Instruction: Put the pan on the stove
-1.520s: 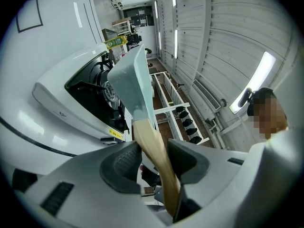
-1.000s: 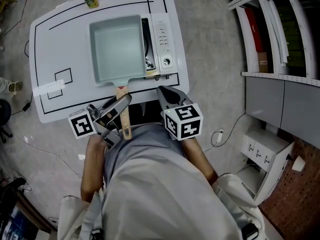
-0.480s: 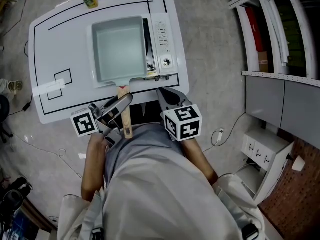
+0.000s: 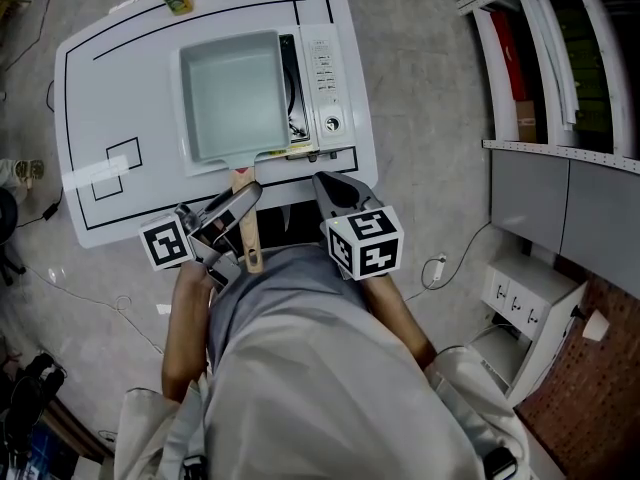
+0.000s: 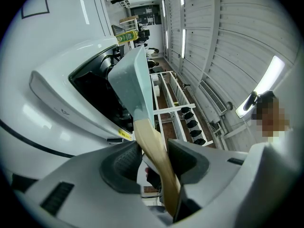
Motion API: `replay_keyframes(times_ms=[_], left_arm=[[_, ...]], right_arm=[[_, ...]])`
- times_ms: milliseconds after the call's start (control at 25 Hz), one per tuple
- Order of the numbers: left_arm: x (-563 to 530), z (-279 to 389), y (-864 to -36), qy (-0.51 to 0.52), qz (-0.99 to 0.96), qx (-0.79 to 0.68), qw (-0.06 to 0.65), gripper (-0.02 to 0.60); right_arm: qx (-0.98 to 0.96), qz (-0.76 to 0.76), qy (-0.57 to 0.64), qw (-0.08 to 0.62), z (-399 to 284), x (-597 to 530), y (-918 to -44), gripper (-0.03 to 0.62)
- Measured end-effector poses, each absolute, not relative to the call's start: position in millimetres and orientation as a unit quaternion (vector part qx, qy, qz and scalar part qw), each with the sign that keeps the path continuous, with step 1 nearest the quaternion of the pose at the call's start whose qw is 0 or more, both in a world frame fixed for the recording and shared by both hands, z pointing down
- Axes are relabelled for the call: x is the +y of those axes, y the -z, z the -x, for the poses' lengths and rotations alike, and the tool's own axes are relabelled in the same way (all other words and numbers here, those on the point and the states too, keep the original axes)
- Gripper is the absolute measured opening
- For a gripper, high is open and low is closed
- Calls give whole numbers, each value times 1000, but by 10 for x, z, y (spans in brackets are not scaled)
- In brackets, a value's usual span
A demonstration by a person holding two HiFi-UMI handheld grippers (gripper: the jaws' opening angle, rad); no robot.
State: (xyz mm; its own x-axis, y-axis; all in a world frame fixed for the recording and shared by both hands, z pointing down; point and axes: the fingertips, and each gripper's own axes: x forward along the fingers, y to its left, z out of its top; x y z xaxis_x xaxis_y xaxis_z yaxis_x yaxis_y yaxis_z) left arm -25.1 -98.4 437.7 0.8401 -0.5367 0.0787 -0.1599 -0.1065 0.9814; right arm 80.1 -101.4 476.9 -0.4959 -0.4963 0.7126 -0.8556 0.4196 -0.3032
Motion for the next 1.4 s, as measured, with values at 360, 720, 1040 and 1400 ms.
replay_keyframes(times_ms=[360,720,1040,1400], left_arm=[[-1031,282,-4471,142,-726,-247,626,166],[-1107,262,-4471,156,-718,-242,634,167],[-1147,237,-4488,156,-714,-243,638,169],[-1184,198,-4501,161,-711,-241,640,169]], right_arm=[[-798,-422,-333,273,-782,-1051,-4790,11],[-796,-424,-334,274,-775,-1092,-4797,11],[-797,-420,-334,278,-747,-1117,-4812,11],[-798,-413,-336,283,-716,-1104,-4859,11]])
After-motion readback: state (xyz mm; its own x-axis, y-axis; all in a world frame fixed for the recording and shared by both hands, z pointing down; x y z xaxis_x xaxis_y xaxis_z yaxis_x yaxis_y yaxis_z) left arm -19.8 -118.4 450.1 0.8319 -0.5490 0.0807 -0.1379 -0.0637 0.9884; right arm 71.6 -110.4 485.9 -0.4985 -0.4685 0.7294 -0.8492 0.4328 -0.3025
